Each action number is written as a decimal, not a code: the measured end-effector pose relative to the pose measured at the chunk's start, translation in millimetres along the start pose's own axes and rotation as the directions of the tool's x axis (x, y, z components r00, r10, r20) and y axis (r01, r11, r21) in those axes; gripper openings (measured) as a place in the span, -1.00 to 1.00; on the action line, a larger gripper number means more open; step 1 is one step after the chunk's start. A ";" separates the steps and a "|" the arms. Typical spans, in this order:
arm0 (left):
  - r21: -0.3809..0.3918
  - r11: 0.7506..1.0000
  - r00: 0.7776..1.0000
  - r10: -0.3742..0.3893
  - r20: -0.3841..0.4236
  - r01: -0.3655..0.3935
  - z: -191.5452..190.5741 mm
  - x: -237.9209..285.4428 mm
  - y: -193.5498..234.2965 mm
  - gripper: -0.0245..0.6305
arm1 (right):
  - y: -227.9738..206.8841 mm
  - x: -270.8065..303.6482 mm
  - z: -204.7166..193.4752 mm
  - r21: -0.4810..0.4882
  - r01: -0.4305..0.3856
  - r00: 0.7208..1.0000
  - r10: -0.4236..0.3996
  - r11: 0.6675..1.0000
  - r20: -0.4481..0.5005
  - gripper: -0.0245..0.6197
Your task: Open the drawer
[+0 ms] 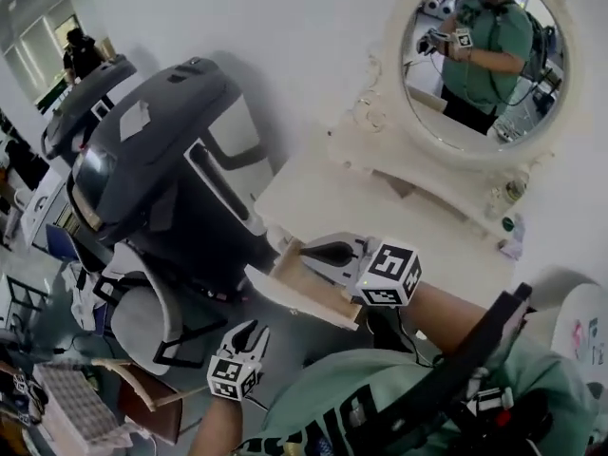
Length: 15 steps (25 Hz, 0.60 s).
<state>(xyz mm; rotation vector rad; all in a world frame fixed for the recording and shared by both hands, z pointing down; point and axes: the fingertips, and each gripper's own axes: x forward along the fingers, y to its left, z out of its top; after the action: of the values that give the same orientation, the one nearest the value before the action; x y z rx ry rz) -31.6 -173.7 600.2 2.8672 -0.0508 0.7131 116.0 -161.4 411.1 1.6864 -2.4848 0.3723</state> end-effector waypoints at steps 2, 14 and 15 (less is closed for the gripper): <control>0.019 0.998 0.999 -0.052 0.014 0.052 15.7 -1.1 -3.7 -0.59 | 1.8 -15.3 -6.2 0.032 0.056 0.998 -0.056 0.998 0.005 -0.90; 0.109 0.968 0.964 -0.237 0.118 0.224 128.5 27.1 -79.4 -0.65 | -21.4 -183.0 0.5 0.058 0.353 0.930 -0.357 0.934 0.090 -0.90; 0.107 0.967 0.962 -0.242 0.127 0.229 136.4 29.2 -88.5 -0.66 | -23.2 -197.2 0.3 0.064 0.367 0.924 -0.371 0.928 0.094 -0.90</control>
<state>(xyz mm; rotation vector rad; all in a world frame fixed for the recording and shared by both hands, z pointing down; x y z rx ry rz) 64.0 -112.1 480.4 2.9360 0.3075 0.4802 211.3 7.5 368.3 2.1890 -2.1637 0.3064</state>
